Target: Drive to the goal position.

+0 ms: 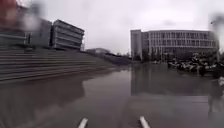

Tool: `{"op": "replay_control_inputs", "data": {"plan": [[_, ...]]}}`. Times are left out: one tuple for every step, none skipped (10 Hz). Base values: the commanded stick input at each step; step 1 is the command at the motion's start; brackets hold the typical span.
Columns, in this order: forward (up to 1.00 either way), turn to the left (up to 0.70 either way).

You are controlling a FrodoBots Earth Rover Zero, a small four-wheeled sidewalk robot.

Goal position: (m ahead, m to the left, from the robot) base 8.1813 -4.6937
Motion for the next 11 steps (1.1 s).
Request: {"op": "replay_control_inputs", "data": {"plan": [[0.92,0.00],[0.92,0.00],[0.92,0.00],[0.92,0.00],[0.92,0.00],[0.92,-0.02],[0.92,-0.18],[0.92,-0.35],[0.92,-0.35],[0.92,-0.37],[0.92,-0.37]]}}
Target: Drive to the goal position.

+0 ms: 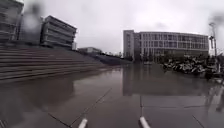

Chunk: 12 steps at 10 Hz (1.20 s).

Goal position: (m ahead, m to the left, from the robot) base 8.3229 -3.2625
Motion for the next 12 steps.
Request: {"op": "replay_control_inputs", "data": {"plan": [[0.92,-0.37],[0.92,-0.37],[0.92,-0.17],[0.92,0.00],[0.92,0.00],[0.92,0.00],[0.92,0.00],[0.92,0.00],[0.92,0.00],[0.92,0.00],[0.92,0.00],[0.92,0.00]]}}
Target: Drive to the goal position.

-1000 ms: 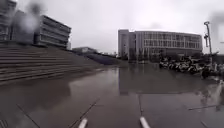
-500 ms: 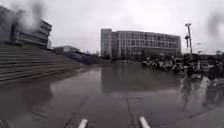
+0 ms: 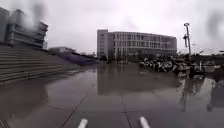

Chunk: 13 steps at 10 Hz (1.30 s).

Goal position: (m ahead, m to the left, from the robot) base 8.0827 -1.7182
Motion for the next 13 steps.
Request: {"op": "replay_control_inputs", "data": {"plan": [[0.92,0.00],[0.92,-0.10],[0.92,-0.29],[0.92,-0.12],[0.92,0.00],[0.92,0.00],[0.92,0.00],[0.92,0.00],[0.93,0.00],[0.93,0.00],[0.92,0.00],[0.92,0.00],[0.93,0.00]]}}
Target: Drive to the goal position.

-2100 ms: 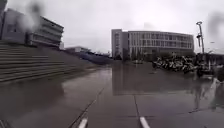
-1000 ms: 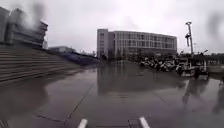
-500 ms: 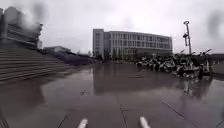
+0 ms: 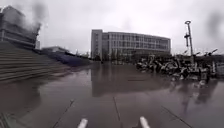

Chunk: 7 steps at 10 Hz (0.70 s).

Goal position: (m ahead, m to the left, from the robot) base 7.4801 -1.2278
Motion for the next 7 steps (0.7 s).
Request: {"op": "replay_control_inputs", "data": {"plan": [[0.92,0.00],[0.92,0.00],[0.92,0.00],[0.92,0.00],[0.92,0.00],[0.92,0.00],[0.92,0.00]]}}
